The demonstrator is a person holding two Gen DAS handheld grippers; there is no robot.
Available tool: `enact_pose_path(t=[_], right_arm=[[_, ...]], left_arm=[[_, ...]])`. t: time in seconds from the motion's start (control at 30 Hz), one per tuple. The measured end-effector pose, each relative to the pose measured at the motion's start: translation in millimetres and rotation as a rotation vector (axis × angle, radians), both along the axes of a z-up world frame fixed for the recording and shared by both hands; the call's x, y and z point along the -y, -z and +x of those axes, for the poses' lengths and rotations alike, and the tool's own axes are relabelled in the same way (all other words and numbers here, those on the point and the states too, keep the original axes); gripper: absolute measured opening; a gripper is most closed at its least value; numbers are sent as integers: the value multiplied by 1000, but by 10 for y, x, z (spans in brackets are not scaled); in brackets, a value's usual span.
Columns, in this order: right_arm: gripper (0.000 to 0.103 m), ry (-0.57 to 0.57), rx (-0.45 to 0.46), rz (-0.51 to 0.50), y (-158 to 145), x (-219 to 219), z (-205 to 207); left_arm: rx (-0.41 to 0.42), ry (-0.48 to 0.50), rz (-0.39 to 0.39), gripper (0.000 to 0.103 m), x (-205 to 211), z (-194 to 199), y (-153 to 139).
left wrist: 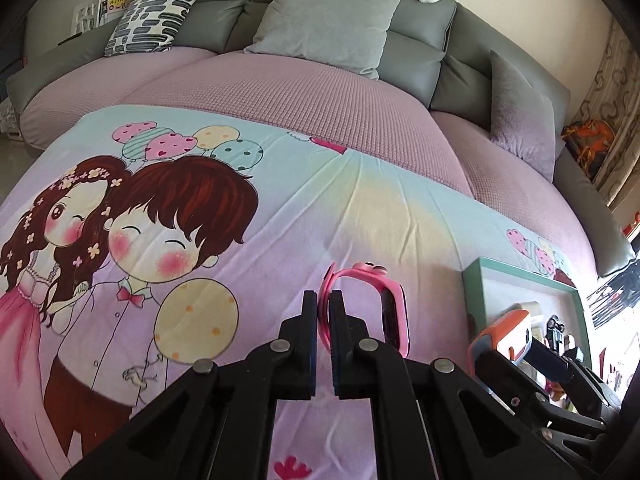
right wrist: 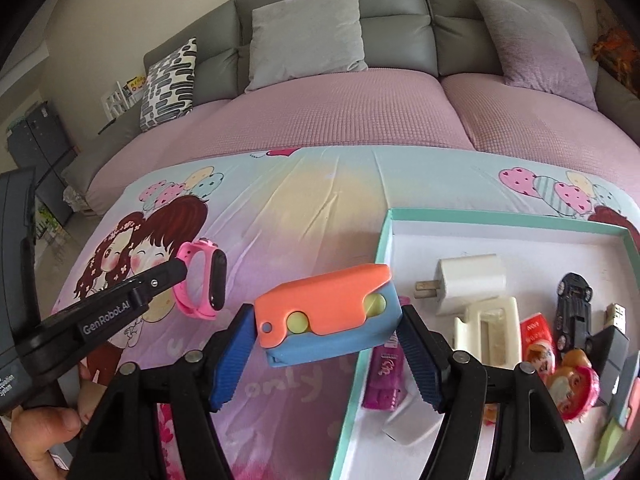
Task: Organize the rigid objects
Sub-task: 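Carry the pink watch band and orange-and-blue toy over the tray with both tools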
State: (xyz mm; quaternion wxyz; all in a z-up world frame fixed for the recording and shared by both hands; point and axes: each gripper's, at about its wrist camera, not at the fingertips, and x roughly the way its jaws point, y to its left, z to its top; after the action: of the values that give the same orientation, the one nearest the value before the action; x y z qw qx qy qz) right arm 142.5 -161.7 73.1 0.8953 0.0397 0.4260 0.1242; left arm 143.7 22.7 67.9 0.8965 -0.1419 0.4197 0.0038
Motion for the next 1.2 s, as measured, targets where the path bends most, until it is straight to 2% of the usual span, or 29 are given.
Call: enact_pose_path(t=[0.13,0.27,0.43,0.67,0.97,1.2], right_arm=[[74,66,20,-6,-98,189,-228],[74,148,26,-59,-157,428,-446],[74,260,-17,-18,-143,775,-647],[74,319,-37,-117,-84,1025,-743],[74,379,-87,-134,37,1320,-744],[74,381,-89,-122,45,1366,-763]], left_arm=[[30,22,9,5,154,-161,-136],[51,65,13,5,365,-309,-226],[74,129,29,5,642,-444,-302],[67,248,54,5,1084,-520,-275],[25,330,91,5,1390,-526,-177],[1,407,105,5,1653,-557,-128]])
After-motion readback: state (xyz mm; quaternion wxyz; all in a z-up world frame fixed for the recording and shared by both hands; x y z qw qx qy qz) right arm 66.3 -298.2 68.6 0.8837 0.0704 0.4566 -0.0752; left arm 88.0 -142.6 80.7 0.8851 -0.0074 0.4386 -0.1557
